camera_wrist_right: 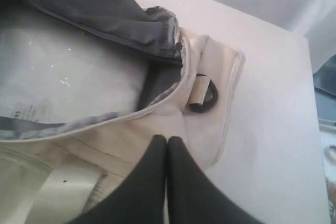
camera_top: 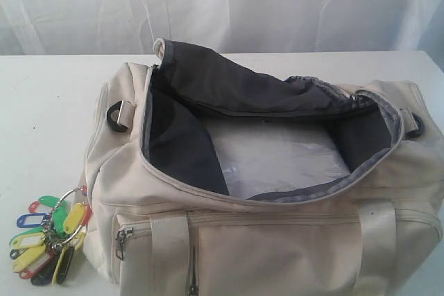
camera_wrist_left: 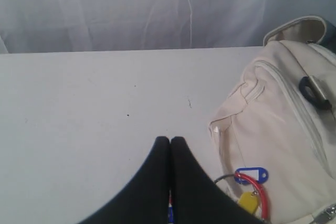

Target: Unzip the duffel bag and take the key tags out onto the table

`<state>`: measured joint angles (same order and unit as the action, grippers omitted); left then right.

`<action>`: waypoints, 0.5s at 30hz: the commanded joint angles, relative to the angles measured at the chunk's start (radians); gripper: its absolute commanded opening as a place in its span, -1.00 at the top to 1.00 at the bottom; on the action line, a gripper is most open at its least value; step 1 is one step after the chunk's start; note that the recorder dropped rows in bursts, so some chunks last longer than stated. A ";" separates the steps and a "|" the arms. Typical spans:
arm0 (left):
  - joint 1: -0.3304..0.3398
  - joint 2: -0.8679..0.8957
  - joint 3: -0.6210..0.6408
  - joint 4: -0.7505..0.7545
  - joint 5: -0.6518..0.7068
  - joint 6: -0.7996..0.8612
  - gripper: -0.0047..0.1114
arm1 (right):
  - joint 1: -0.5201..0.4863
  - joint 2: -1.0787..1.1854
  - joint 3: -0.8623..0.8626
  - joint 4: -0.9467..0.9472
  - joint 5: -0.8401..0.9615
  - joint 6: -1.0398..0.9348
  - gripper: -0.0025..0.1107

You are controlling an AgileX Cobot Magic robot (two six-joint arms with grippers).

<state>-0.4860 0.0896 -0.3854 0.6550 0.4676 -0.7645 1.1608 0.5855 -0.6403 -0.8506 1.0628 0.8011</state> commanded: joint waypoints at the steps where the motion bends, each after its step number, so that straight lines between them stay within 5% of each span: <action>1: -0.005 -0.007 0.006 -0.034 0.041 0.036 0.92 | -0.004 -0.016 0.094 -0.102 -0.122 0.032 0.96; 15: -0.005 -0.007 0.006 -0.060 0.081 0.136 0.92 | -0.004 -0.014 0.132 -0.137 -0.172 0.032 0.96</action>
<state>-0.4860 0.0896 -0.3854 0.5957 0.5435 -0.6335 1.1608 0.5763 -0.5153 -0.9692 0.8984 0.8261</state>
